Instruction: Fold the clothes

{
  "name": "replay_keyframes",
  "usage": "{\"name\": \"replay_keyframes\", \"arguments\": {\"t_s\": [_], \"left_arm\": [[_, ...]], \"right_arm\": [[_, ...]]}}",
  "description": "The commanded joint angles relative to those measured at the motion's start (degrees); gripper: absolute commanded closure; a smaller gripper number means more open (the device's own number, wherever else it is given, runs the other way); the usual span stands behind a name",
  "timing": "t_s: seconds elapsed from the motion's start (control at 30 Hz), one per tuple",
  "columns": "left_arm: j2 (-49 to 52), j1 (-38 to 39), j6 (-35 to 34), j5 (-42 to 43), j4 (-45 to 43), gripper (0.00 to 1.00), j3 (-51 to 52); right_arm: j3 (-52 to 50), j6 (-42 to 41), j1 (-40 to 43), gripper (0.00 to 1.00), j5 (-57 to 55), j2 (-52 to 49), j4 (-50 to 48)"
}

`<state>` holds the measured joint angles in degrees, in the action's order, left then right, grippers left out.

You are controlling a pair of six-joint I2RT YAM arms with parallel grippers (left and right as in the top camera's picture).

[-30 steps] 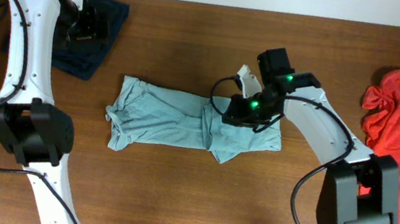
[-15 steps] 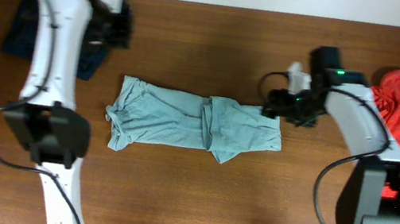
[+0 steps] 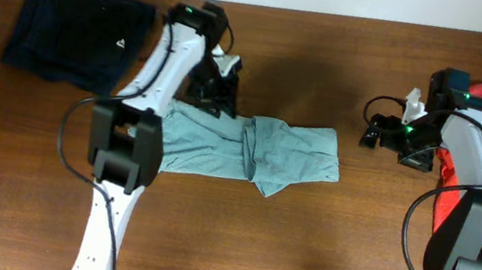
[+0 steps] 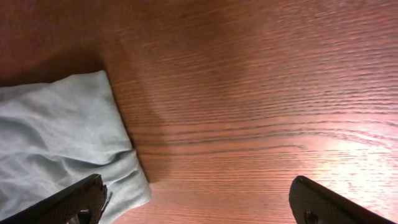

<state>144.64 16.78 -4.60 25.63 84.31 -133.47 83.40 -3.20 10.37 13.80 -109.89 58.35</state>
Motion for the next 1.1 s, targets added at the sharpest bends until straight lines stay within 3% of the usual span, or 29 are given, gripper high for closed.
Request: {"name": "replay_keyframes", "arguments": {"t_s": [0.0,0.23,0.97,1.03,1.07], "left_arm": [[0.37,1.14,1.27,4.07,-1.7,0.56,-0.26],[0.57,3.13,1.25,6.73,-4.48,0.5,-0.26],[4.28,6.47,0.96,6.34,-6.75,0.5,-0.26],[4.28,6.71,0.98,6.34,-6.73,0.51,-0.26],[4.28,6.82,1.01,6.34,-6.73,0.6,-0.28]], "right_arm": [[1.05,-0.2,0.2,0.01,-1.01,0.55,0.11],[1.05,-0.2,0.2,0.01,-1.01,0.55,-0.24],[1.05,-0.2,0.2,0.01,-1.01,0.55,-0.26],[1.05,-0.2,0.2,0.01,-1.01,0.55,-0.26],[1.05,-0.2,0.2,0.01,-1.01,0.55,-0.26]]}}
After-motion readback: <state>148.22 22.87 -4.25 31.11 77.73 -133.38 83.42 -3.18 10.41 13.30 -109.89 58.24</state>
